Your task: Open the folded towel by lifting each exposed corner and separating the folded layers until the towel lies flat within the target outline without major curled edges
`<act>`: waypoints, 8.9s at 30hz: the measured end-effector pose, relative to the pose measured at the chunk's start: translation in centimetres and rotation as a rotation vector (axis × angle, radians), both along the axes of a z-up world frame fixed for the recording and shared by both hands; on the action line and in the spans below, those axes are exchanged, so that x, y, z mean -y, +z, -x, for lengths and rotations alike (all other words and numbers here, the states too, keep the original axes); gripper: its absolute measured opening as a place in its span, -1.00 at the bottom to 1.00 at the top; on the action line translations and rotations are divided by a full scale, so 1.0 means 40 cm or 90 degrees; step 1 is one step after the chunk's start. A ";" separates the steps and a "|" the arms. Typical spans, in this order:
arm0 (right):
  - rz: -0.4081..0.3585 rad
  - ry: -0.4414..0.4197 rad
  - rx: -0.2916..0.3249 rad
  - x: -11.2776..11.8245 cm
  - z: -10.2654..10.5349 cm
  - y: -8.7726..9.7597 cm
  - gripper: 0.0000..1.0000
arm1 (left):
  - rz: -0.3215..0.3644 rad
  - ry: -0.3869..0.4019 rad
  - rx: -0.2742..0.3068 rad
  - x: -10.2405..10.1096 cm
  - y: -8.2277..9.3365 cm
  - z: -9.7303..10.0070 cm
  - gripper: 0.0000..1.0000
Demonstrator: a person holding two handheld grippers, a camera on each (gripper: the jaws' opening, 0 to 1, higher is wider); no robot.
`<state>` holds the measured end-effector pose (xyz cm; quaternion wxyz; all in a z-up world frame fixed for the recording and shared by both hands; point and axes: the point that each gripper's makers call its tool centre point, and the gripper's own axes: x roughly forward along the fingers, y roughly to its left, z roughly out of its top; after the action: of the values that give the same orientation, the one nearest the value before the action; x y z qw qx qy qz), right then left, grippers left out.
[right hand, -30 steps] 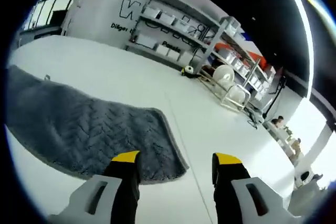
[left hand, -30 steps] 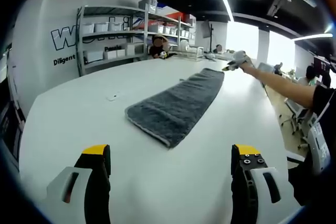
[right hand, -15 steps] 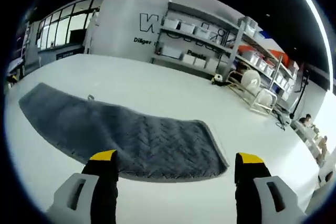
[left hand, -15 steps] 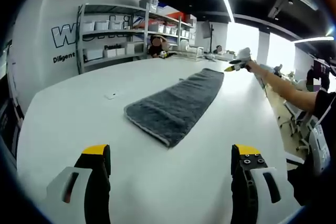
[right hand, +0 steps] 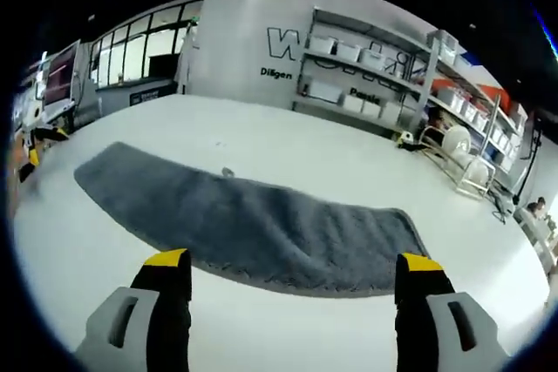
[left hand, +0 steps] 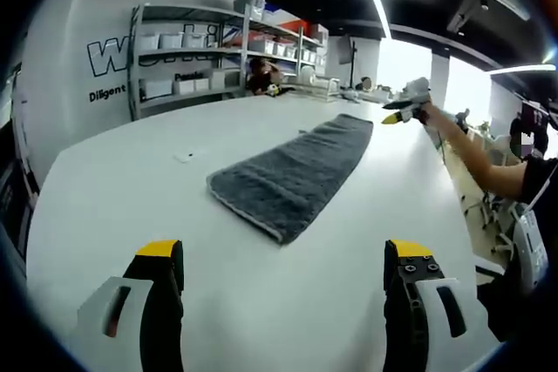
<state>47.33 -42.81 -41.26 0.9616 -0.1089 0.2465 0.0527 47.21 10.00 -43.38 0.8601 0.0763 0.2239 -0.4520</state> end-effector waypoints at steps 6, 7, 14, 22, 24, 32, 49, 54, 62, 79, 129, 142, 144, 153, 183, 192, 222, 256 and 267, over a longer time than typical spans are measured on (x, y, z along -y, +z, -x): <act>-0.007 0.087 -0.003 -0.171 0.027 -0.006 0.86 | 0.002 0.004 0.003 -0.001 0.004 -0.001 0.88; -0.013 0.106 -0.006 -0.196 0.030 -0.005 0.78 | 0.001 0.005 0.003 0.000 0.005 -0.001 0.88; 0.003 0.155 0.000 -0.329 0.028 0.000 0.99 | -0.005 0.000 0.006 0.008 0.006 0.007 0.88; -0.012 0.188 0.012 -0.415 0.011 0.009 0.99 | -0.010 0.004 0.002 0.004 0.001 0.002 0.88; -0.011 0.194 0.005 -0.429 0.004 -0.002 0.99 | -0.011 0.005 0.001 0.003 -0.001 0.001 0.88; -0.025 0.219 0.003 -0.470 -0.019 -0.036 0.99 | -0.017 0.010 -0.002 0.001 -0.004 -0.004 0.88; -0.021 0.246 -0.025 -0.498 -0.001 -0.078 0.99 | -0.009 0.033 -0.008 -0.005 -0.006 -0.024 0.86; -0.021 0.259 -0.032 -0.509 0.011 -0.088 0.99 | -0.001 0.035 0.000 -0.001 0.004 -0.020 0.86; -0.024 0.258 -0.029 -0.502 0.015 -0.097 0.99 | -0.012 0.074 0.022 -0.002 0.008 -0.049 0.84; -0.060 0.276 0.002 -0.508 0.023 -0.075 0.99 | -0.034 0.069 0.036 0.059 0.051 -0.148 0.80; -0.009 0.350 -0.062 -0.606 0.029 -0.179 0.99 | -0.016 0.064 0.041 0.153 -0.117 -0.418 -0.17; -0.009 0.353 -0.058 -0.607 0.031 -0.175 0.99 | 0.020 0.062 0.024 0.164 -0.135 -0.415 -0.46; -0.008 0.354 -0.061 -0.607 0.032 -0.178 0.99 | 0.023 0.060 0.019 0.168 -0.140 -0.410 -0.50; -0.010 0.353 -0.058 -0.605 0.035 -0.175 0.99 | 0.026 0.048 0.027 0.166 -0.140 -0.421 -0.74; -0.028 0.347 -0.038 -0.590 0.043 -0.142 0.99 | -0.109 -0.097 0.223 0.266 -0.004 -0.280 -0.96; -0.043 0.353 -0.017 -0.591 0.051 -0.115 0.99 | -0.135 -0.177 0.255 0.315 0.010 -0.156 -0.96; -0.054 0.367 -0.001 -0.598 0.061 -0.097 0.99 | -0.188 -0.292 0.259 0.303 -0.101 0.160 -0.95; -0.069 0.356 0.007 -0.588 0.061 -0.087 0.99 | -0.114 -0.367 0.155 0.264 -0.124 0.337 -0.45; -0.068 0.355 0.002 -0.588 0.058 -0.093 0.99 | 0.027 -0.158 0.130 0.249 -0.035 0.267 0.40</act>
<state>45.02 -19.31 -44.99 0.9146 -0.1219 0.2024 0.3281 36.53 0.05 -44.76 0.8173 0.1308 0.1147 -0.5493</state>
